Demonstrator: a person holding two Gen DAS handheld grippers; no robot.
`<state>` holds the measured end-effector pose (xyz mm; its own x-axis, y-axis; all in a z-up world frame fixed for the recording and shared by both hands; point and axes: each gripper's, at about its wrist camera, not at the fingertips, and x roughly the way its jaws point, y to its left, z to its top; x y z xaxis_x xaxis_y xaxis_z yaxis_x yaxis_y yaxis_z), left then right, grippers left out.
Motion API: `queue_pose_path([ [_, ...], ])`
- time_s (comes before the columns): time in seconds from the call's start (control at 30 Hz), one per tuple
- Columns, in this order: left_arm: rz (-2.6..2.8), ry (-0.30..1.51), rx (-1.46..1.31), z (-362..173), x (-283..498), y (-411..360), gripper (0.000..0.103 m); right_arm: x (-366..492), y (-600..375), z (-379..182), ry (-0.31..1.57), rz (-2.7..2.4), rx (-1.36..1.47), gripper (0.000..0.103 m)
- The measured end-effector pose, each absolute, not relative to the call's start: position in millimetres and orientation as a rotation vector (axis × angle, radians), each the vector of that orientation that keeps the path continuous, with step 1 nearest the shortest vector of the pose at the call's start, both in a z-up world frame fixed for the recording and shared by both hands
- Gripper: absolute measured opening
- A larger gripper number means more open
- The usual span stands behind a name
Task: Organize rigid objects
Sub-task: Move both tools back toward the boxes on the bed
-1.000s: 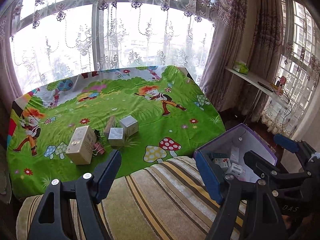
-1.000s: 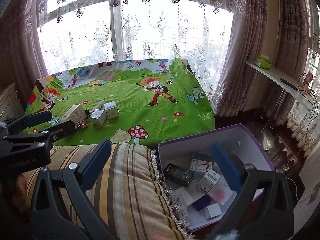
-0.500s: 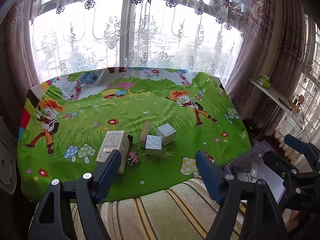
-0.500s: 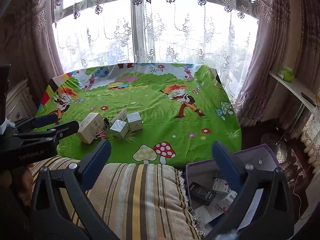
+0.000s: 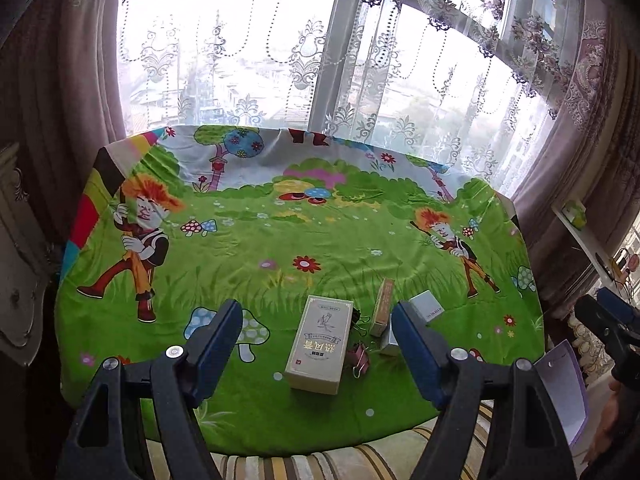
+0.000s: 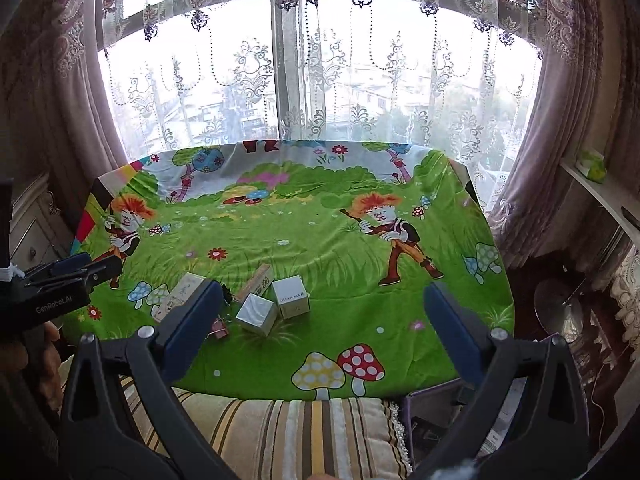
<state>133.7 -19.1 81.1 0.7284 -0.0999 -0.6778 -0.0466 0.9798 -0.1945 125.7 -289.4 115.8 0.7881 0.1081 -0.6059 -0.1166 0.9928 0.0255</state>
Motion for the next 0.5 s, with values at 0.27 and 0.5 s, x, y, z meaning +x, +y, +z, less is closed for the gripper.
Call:
queue_pose_path([
  [0.27, -0.061, 0.84, -0.244, 59, 163, -12, 0.078, 175, -268, 90, 0.727, 0.129, 0.008, 0.101],
  [0.5, -0.109, 0.94, -0.266, 28, 190, -22, 0.078, 223, -238, 50, 0.829, 0.183, -0.018, 0.101],
])
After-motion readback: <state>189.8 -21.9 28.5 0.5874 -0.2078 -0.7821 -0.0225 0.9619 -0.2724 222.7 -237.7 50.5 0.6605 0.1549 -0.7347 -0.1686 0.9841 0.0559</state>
